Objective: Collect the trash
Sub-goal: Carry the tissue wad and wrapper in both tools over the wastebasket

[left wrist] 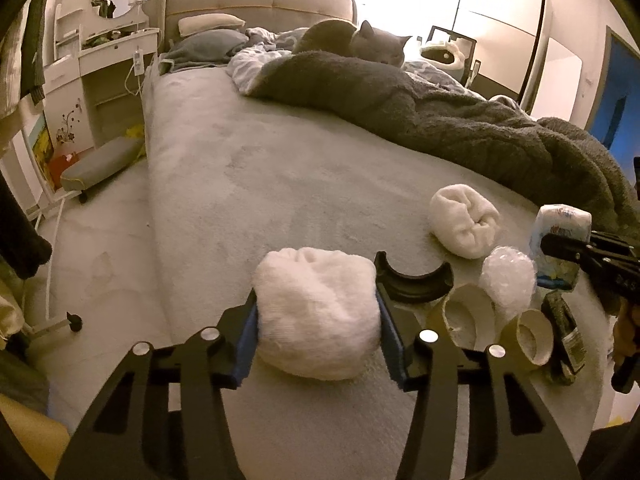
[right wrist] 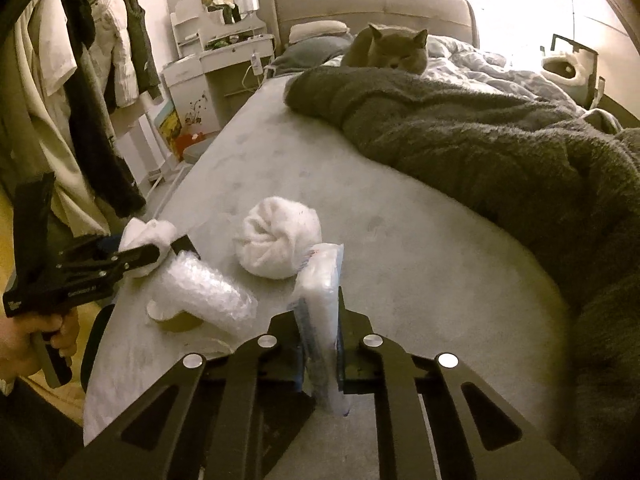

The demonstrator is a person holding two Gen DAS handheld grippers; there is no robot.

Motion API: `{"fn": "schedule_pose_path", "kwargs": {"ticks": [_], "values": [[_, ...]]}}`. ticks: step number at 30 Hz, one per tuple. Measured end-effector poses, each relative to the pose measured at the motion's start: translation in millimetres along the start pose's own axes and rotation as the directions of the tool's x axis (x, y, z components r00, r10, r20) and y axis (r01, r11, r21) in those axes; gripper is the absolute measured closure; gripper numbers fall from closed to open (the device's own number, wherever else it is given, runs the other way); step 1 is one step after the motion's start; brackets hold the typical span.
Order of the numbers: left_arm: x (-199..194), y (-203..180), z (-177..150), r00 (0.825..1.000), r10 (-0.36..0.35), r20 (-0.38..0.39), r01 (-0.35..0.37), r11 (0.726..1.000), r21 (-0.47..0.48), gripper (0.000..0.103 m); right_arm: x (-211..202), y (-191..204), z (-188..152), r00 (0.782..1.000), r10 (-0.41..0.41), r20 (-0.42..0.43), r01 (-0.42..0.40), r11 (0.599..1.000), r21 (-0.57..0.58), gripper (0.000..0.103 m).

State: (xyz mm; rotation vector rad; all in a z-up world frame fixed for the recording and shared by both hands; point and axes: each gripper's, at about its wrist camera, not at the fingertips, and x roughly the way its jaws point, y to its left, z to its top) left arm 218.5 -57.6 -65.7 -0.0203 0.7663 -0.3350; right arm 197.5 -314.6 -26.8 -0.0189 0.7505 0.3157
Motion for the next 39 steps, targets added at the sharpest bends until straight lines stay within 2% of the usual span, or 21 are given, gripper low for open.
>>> {"fn": "schedule_pose_path", "kwargs": {"ticks": [4,8,20,29,39], "values": [[-7,-1,1,1.0,-0.009,0.014,0.009,1.0,0.002,0.05,-9,5,8,0.999,-0.012,0.045,0.012,1.0,0.008,0.092],[-18,-1,2,0.999,-0.017,0.041,0.017,1.0,0.002,0.05,-17,14,19,0.996,0.016,0.086,-0.017,1.0,0.019,0.092],[-42,25,-6,0.999,0.014,0.046,-0.013,1.0,-0.029,0.049,-6,61,38,0.991,0.093,0.092,-0.092,0.996,-0.01,0.092],[-47,49,-19,0.999,0.04,0.013,-0.039,0.999,-0.034,0.049,9,104,50,0.987,0.137,0.081,-0.134,0.99,-0.049,0.092],[-50,84,-43,0.995,0.08,-0.065,-0.083,0.995,-0.053,0.049,27,162,60,0.975,0.213,0.064,-0.207,0.974,-0.088,0.092]]}}
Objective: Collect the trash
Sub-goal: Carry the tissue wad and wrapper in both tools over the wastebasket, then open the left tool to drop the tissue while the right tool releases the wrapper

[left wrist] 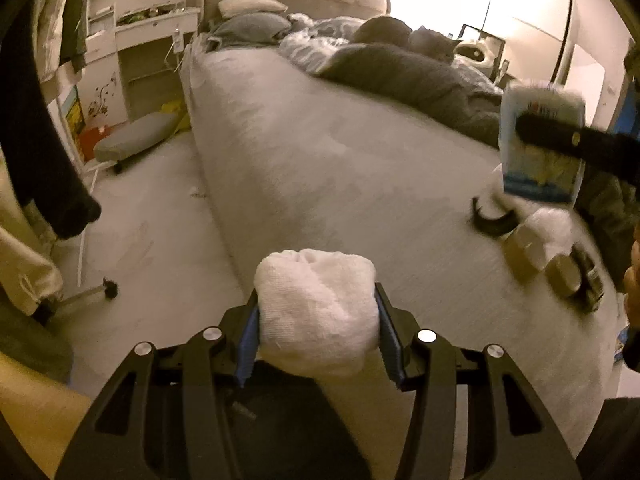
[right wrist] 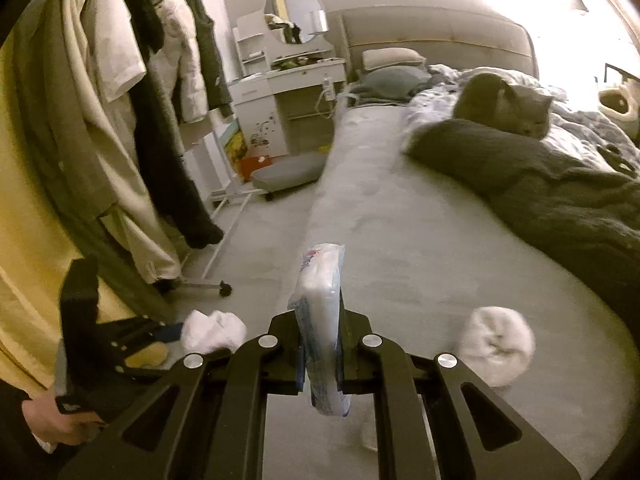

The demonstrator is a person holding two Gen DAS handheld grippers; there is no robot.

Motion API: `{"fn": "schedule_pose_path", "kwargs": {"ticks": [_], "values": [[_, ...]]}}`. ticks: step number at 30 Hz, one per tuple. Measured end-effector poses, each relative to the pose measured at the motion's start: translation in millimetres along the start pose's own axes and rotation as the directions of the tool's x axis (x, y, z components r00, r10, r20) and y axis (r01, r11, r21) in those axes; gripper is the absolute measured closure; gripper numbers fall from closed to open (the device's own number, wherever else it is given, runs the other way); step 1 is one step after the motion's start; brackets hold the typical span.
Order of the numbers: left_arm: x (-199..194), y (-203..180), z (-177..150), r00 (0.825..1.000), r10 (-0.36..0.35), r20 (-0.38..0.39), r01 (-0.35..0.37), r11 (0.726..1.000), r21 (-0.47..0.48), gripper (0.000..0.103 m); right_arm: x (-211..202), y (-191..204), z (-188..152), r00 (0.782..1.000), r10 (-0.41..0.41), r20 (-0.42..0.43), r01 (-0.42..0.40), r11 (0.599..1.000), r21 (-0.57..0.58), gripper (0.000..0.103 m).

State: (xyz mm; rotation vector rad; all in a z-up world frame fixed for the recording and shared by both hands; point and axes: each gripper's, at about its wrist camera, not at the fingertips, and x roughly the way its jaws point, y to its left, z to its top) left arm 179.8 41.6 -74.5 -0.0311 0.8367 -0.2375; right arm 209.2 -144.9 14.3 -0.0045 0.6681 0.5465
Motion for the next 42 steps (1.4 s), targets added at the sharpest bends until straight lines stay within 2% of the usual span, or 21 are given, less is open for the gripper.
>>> {"fn": "schedule_pose_path", "kwargs": {"ticks": [7,11,20,25,29,33,36,42], "values": [[8,34,-24,0.995,0.041,-0.095,-0.044,0.999,-0.032,0.049,31,41,0,0.997,0.061,-0.053,-0.062,0.998,-0.023,0.092],[15,54,-41,0.982,0.036,-0.184,-0.048,0.997,-0.061,0.049,48,62,-2,0.992,0.088,-0.09,-0.092,0.995,-0.041,0.092],[28,84,-80,0.94,0.025,-0.342,-0.061,0.994,-0.095,0.049,85,100,-9,0.974,0.133,-0.182,-0.146,0.988,-0.058,0.092],[36,91,-104,0.902,-0.001,-0.432,-0.041,0.995,-0.089,0.048,103,118,-18,0.959,0.149,-0.24,-0.169,0.983,-0.068,0.092],[37,92,-120,0.879,-0.008,-0.476,-0.032,0.997,-0.076,0.047,124,130,-30,0.935,0.166,-0.313,-0.191,0.98,-0.052,0.092],[36,96,-129,0.867,-0.016,-0.497,-0.023,0.997,-0.071,0.044,146,139,-44,0.906,0.147,-0.397,-0.181,0.982,-0.048,0.092],[32,100,-132,0.865,-0.024,-0.501,-0.013,0.998,-0.069,0.042,158,140,-52,0.889,0.135,-0.438,-0.17,0.985,-0.041,0.092],[30,111,-128,0.869,-0.031,-0.493,-0.014,0.996,-0.086,0.03,176,144,-66,0.857,0.117,-0.502,-0.159,0.986,-0.042,0.092]]}}
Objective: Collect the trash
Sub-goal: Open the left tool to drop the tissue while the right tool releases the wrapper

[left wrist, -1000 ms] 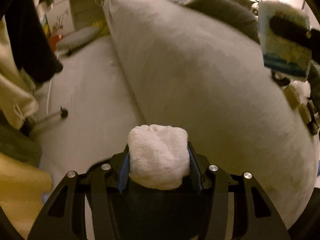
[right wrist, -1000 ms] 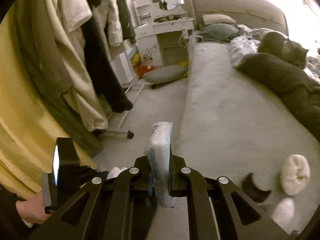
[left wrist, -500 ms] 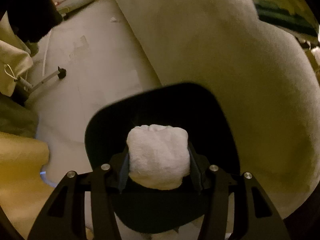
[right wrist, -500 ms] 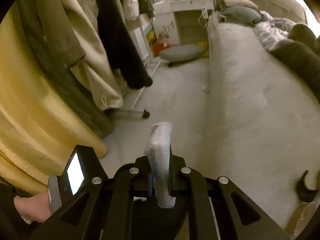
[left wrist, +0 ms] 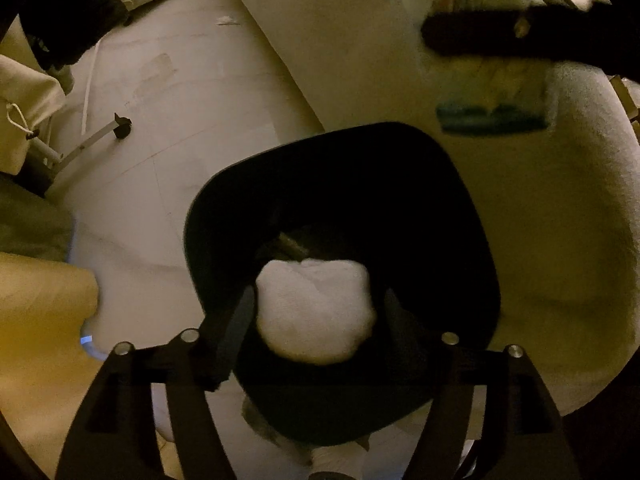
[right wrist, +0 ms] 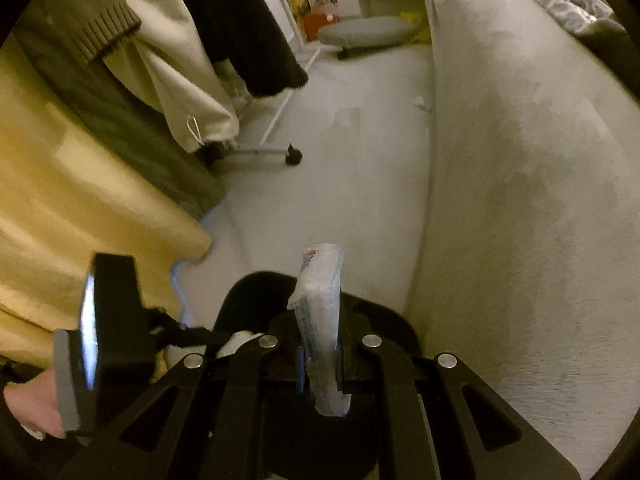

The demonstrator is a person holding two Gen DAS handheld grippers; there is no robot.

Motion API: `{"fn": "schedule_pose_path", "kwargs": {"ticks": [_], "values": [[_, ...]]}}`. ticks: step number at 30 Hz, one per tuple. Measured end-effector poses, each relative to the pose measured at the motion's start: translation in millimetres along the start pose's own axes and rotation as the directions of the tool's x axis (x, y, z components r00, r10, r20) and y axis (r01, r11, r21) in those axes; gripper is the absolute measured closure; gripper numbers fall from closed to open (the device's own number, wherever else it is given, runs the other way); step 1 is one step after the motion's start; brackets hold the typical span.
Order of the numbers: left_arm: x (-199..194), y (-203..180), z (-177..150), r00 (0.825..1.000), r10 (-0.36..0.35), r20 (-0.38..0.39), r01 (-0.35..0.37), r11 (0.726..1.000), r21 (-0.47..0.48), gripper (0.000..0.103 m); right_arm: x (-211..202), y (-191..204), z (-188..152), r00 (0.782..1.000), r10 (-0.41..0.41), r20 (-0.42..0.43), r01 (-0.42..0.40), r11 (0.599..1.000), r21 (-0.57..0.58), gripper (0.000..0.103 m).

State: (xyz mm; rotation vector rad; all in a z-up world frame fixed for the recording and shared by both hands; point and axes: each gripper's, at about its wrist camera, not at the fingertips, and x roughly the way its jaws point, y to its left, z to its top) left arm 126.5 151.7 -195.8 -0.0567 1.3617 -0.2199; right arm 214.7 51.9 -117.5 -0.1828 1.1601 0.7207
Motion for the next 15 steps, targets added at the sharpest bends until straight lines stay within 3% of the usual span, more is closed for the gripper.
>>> {"fn": "schedule_pose_path", "kwargs": {"ticks": [8,11,15], "values": [[-13,11,0,0.999,0.015,0.041,-0.015,1.0,-0.014,0.022,23,5,-4,0.998,-0.019,-0.062,0.017,1.0,-0.019,0.092],[-24,13,0,0.994,0.063,0.085,-0.064,0.998,0.004,0.022,31,6,-6,0.996,-0.029,-0.084,0.027,0.999,-0.026,0.092],[-46,22,4,0.985,0.051,0.167,-0.048,0.999,-0.026,0.022,45,7,-12,0.991,-0.045,-0.126,0.041,0.999,-0.034,0.092]]}}
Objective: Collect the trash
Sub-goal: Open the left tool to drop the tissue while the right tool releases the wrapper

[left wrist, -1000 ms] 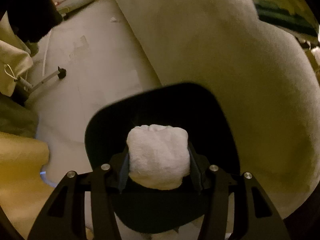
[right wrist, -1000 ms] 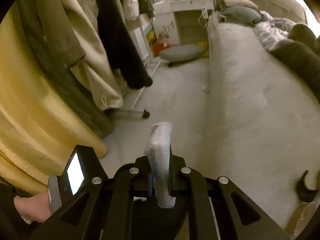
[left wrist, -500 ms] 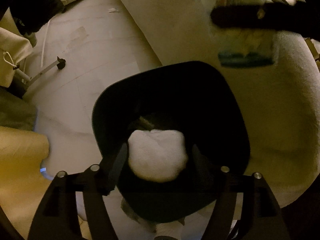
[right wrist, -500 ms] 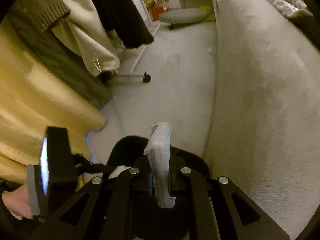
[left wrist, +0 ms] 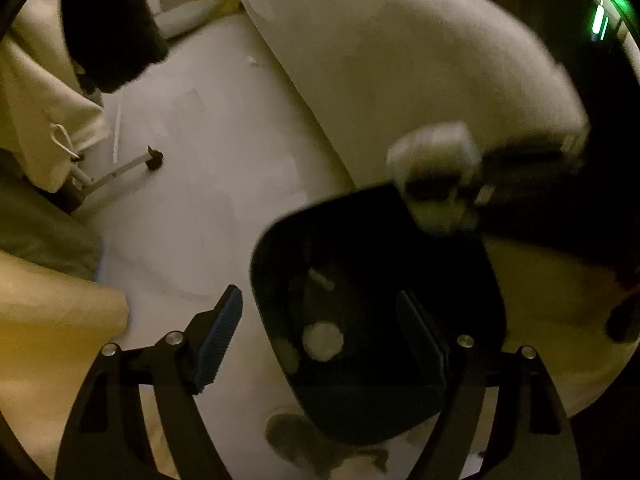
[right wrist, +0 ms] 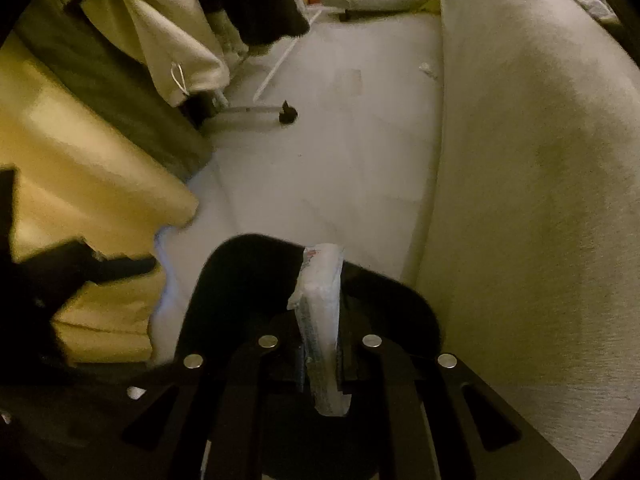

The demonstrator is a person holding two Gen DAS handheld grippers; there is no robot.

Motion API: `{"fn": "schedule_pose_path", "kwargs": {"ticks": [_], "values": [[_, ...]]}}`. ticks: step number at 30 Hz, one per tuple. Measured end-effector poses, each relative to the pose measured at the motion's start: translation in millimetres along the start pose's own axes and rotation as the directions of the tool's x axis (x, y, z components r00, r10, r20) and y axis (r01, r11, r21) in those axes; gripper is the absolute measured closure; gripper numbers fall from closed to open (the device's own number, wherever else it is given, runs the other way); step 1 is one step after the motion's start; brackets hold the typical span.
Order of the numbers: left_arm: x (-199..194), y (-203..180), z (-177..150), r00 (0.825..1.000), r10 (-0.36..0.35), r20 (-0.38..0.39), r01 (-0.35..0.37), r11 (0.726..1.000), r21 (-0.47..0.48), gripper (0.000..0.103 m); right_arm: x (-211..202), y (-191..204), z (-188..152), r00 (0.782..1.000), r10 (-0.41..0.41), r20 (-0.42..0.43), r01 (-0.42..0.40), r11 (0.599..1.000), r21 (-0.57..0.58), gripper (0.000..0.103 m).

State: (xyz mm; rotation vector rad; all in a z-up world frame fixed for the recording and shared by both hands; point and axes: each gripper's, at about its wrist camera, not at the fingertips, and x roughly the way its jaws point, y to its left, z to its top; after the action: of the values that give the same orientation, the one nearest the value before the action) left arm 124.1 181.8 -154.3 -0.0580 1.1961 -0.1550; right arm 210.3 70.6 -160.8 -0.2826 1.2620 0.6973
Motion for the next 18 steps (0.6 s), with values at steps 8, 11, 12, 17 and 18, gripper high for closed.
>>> {"fn": "schedule_pose_path", "kwargs": {"ticks": [8,11,12,17,18], "values": [[-39,26,10,0.987,0.006,0.162,0.008,0.997,-0.082,0.03,35,12,-12,0.996,-0.021,-0.085,0.018,0.999,-0.04,0.092],[-49,36,14,0.976,0.018,0.218,0.005,0.995,-0.104,0.035,50,19,-21,0.992,-0.033,-0.124,0.024,0.997,-0.069,0.092],[-54,39,15,0.971,0.03,0.236,-0.005,0.994,-0.109,0.036,56,21,-24,0.989,-0.037,-0.14,0.026,0.997,-0.079,0.092],[-80,41,22,0.948,0.038,0.315,0.006,0.99,-0.14,0.04,75,27,-36,0.978,-0.062,-0.201,0.041,0.994,-0.105,0.091],[-85,39,23,0.942,0.04,0.334,0.007,0.99,-0.138,0.04,78,28,-37,0.975,-0.069,-0.211,0.047,0.993,-0.111,0.091]]}}
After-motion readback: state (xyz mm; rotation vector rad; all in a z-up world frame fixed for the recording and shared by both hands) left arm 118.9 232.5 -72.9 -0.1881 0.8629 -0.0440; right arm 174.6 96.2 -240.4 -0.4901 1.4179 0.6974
